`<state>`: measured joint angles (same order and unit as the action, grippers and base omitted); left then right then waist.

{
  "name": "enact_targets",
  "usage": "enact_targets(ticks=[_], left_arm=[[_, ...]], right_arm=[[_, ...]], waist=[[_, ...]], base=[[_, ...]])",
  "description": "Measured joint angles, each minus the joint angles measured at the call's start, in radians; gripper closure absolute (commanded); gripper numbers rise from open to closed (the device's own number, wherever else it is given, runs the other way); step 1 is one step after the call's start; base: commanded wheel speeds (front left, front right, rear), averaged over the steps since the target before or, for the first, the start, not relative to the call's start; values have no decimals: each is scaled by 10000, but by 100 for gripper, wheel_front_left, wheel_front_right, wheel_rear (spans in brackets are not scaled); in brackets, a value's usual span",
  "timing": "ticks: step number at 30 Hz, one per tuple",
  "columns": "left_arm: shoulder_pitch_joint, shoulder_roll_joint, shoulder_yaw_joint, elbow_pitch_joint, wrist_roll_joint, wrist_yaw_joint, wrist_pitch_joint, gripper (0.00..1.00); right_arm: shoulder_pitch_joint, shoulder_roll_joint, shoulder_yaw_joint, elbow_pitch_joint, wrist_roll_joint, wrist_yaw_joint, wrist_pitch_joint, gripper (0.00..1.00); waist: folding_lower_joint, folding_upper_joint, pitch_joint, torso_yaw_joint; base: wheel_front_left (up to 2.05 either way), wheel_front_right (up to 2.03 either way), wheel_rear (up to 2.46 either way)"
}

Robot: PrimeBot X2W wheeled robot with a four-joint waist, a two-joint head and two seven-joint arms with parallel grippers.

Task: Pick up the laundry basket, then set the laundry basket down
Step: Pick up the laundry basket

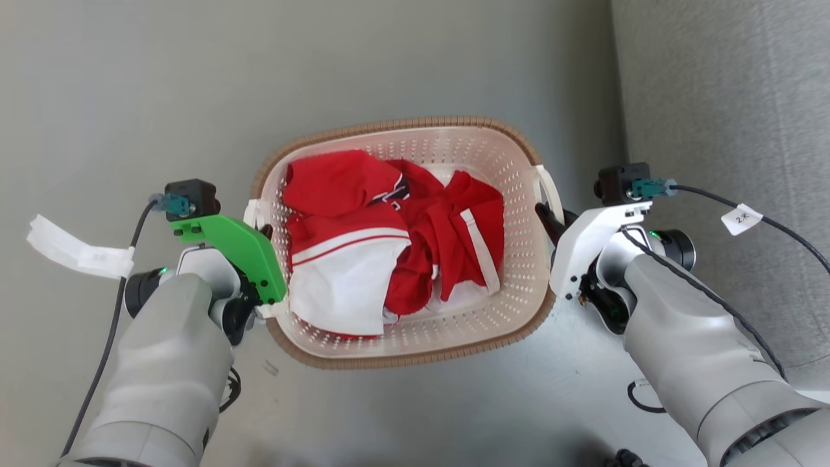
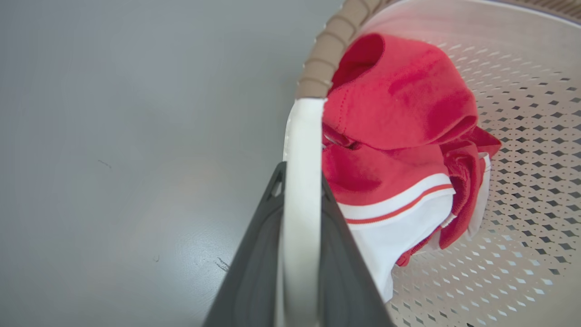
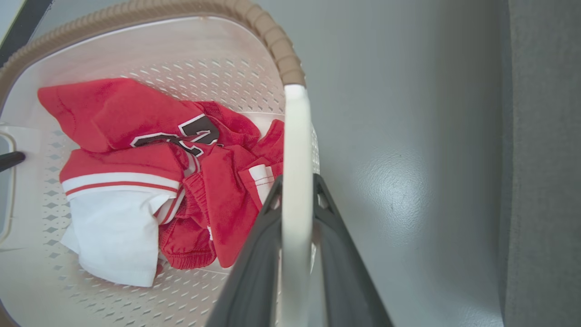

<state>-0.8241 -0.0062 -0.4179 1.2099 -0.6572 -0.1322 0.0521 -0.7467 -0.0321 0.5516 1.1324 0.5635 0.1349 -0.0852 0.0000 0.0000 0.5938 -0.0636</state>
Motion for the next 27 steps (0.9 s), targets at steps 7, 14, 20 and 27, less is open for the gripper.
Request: enact_targets(ticks=[7,14,20,27], left_arm=[[265,4,-144,2,-125,0,226,100],[576,17,-326,25,-339,0,564,100],[942,23,-447,-13,-627,0,809,100],[1246,44,-637,-63,-849,0,1220,100]], right_arm=[[290,-8,178,-6,370,-2,226,100],[559,-13,357,8,629,-2,481,100],[837,-15,472,42,934,-2,734,100],[1209,-17,596,67,1252,-2,1003,100]], waist=[[0,0,-704,-55],[0,0,-1417,-116],[0,0,-2042,-168],[0,0,-2761,-213]], base=[[0,0,0],[0,0,0],[0,0,0],[0,0,0]])
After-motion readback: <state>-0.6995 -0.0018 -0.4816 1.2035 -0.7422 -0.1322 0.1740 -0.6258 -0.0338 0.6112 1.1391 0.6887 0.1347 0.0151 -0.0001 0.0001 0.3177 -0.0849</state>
